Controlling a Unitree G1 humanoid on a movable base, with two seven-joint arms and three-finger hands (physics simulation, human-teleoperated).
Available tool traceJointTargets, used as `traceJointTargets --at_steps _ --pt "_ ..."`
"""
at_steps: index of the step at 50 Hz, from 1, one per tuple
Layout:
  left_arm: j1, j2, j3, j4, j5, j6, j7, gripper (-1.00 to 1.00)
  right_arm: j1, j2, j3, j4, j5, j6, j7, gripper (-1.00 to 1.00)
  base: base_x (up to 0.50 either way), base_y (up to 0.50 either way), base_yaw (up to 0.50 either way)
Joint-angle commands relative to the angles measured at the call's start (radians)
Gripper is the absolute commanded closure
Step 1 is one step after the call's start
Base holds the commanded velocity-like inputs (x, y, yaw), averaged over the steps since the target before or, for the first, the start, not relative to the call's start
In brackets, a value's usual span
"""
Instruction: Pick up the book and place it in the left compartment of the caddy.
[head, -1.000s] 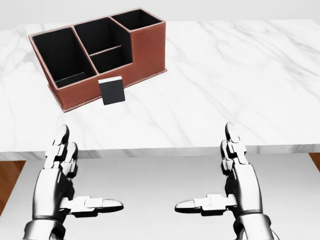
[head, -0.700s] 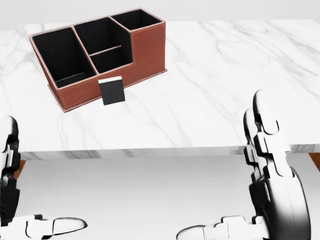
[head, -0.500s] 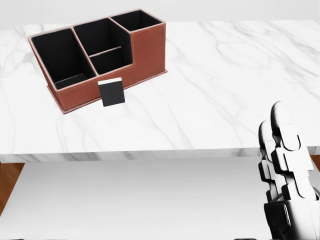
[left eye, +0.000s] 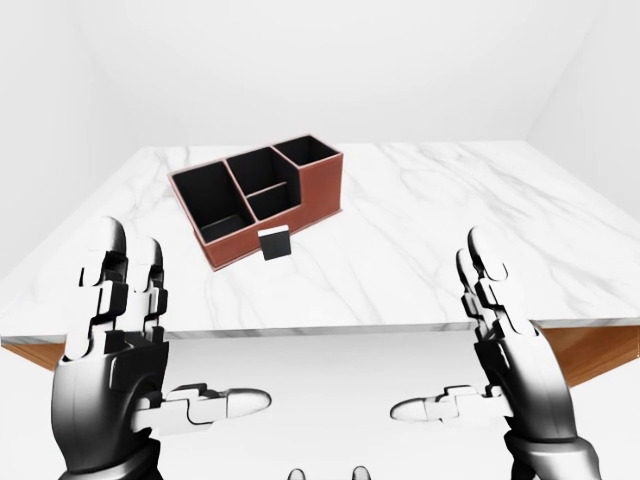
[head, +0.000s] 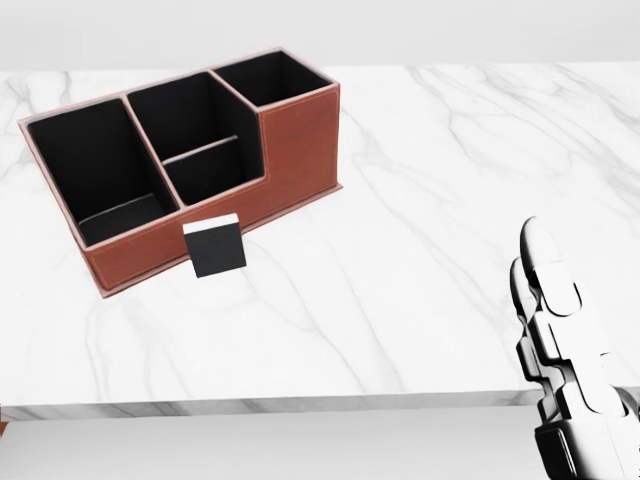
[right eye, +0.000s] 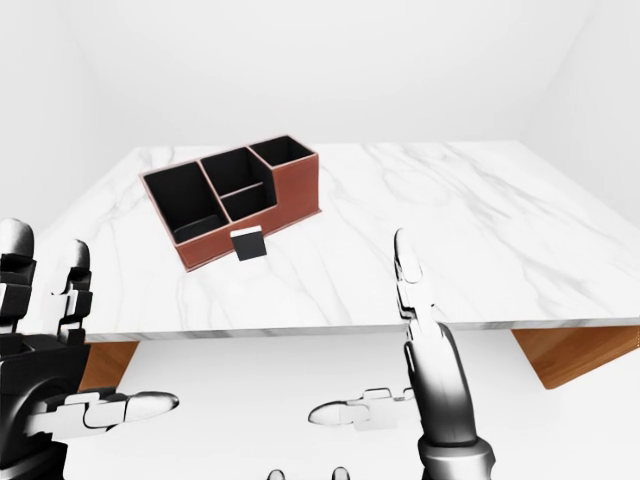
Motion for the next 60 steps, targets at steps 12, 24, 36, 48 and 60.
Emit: traceJointTargets --at_steps 12,24,36,48,60 --pt "-0.004 -0.016 -0.004 -0.009 0.017 0.0 -0.018 -1.0 -0.007 0.0 -0.018 -0.008 -0.03 0.0 0.056 -1.0 0.5 0.08 0.0" --pt "0.004 -0.019 -0.024 -0.009 0.037 0.0 -0.025 -1.0 0.034 0.0 -0.035 -0.008 -0.014 -0.031 0.089 -1.0 0.5 0.11 0.0" --pt "0.011 -0.019 -0.025 -0.009 0.038 0.0 -0.032 -1.0 0.042 0.0 -0.033 -0.008 -0.003 -0.034 0.076 -1.0 0.5 0.11 0.0" --pt "0.014 -0.051 -0.075 -0.009 0.18 0.0 -0.046 -1.0 -0.003 0.0 -0.025 -0.008 -0.065 0.0 0.093 -1.0 0.5 0.12 0.0" --pt "0.02 -0.059 -0.06 -0.009 0.167 0.0 -0.058 -1.0 0.027 0.0 -0.015 -0.008 -0.01 -0.028 0.052 -1.0 0.3 0.05 0.0"
